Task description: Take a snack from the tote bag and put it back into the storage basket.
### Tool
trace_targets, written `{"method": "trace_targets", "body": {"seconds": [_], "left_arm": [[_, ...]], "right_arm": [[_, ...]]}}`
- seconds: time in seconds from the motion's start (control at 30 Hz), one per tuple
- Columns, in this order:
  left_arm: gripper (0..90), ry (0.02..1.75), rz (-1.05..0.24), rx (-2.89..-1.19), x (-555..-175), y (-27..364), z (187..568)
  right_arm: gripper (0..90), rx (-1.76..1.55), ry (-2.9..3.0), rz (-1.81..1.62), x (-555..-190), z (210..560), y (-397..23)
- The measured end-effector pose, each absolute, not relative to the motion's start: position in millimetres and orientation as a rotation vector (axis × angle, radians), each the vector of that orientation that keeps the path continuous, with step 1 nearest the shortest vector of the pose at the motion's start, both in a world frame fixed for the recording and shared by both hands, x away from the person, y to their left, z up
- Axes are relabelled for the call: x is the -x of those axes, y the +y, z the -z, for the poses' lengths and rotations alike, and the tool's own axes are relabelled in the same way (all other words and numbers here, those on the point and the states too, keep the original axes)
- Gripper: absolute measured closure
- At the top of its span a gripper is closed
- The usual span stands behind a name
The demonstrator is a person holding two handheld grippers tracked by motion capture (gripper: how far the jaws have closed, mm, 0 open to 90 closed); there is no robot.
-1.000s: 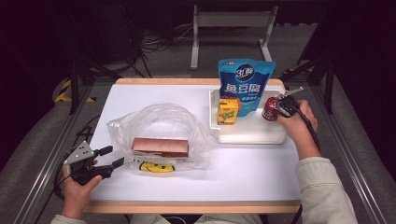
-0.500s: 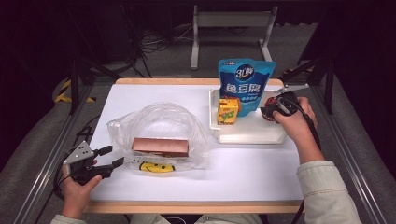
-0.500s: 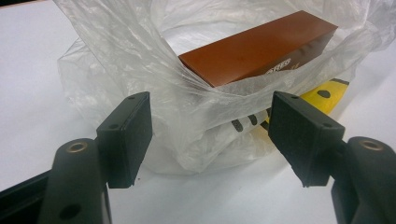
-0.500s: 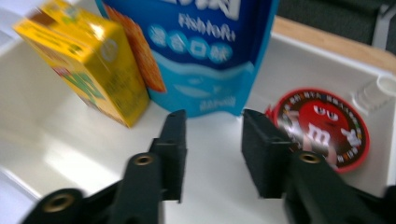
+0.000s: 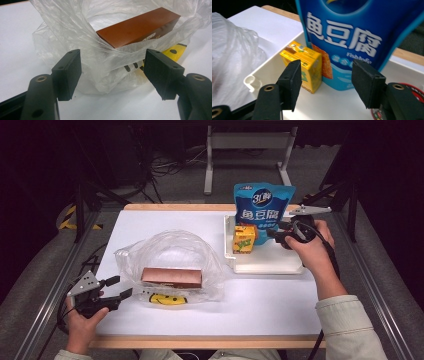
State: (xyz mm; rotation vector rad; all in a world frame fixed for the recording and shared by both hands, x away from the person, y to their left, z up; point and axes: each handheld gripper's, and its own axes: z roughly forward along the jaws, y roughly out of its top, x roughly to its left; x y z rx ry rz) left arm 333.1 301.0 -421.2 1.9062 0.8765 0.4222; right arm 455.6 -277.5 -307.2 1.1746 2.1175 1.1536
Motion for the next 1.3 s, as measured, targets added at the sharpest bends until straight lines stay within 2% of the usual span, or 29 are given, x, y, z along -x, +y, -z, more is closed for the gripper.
{"method": "trace_targets", "body": {"seconds": [0.1,0.2,0.5,1.3], "left_arm": [[31.1,0.876,-0.424,-1.910,-333,301,421],[31.1,0.877,-0.425,-1.902,-332,302,421],[31.3,0.871,-0.433,-1.892,-330,303,420],[33.1,0.872,-0.429,-1.885,-330,303,419]], "right_arm": [[40.0,-1.146,2.130,-1.173,-453,304,-271],[34.3,-1.113,2.125,-1.232,-450,299,-260],[29.9,-1.018,2.148,-1.339,-442,284,-228],[23.8,-0.782,2.180,-1.441,-433,269,-182]]}}
